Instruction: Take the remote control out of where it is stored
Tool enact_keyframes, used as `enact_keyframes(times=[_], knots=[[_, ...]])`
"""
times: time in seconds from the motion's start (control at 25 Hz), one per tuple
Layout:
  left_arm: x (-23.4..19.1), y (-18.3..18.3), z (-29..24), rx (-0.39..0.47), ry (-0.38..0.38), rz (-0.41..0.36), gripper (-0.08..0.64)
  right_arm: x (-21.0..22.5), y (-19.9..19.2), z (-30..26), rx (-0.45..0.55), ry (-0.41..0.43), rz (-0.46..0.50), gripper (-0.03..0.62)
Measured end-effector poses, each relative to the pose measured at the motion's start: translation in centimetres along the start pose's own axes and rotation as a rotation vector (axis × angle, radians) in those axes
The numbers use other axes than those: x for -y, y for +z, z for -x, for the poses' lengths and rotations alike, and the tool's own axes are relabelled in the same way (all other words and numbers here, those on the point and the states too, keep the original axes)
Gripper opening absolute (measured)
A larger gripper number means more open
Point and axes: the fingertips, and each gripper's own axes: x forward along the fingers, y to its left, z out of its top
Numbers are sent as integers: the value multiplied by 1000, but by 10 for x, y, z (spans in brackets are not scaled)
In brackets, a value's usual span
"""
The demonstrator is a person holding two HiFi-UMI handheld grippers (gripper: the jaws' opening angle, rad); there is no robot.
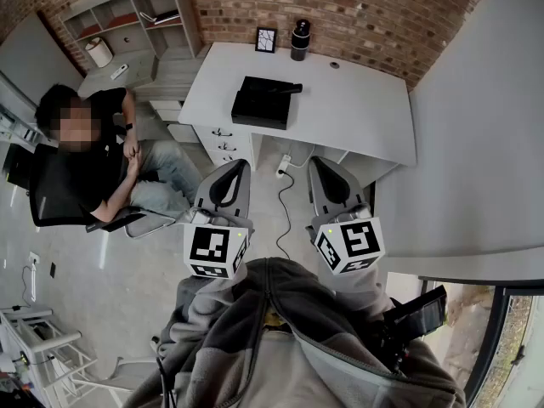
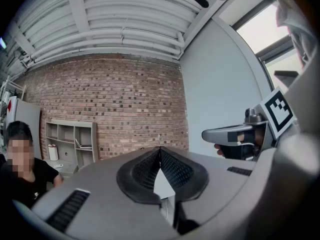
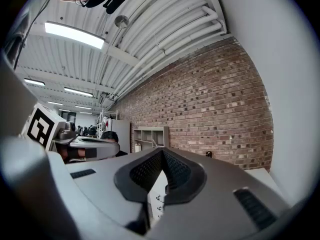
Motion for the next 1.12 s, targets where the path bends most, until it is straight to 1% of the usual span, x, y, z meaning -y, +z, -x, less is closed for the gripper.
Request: enact_keyframes(times=[0.32,0.48,0.6,0.8,1.12], knots=[[-11,-13,11,-24,-17,23,6,-14,-9,-4,-34,-22,14,2],[-17,-21,18,-43,-25,40,6,-21,-16,-5,-50,-26,-11,2],[-31,-35,23,-62,-10,54,6,-30,-22,-9,-58,-13,-16,3],[-57,-56,39,-92,34,84,6,-38,-35,-11,-91,-21,-22,3],[-74,-86,49,-145,39,115,6,-41,-64,-18,-144,-38,-51,3]])
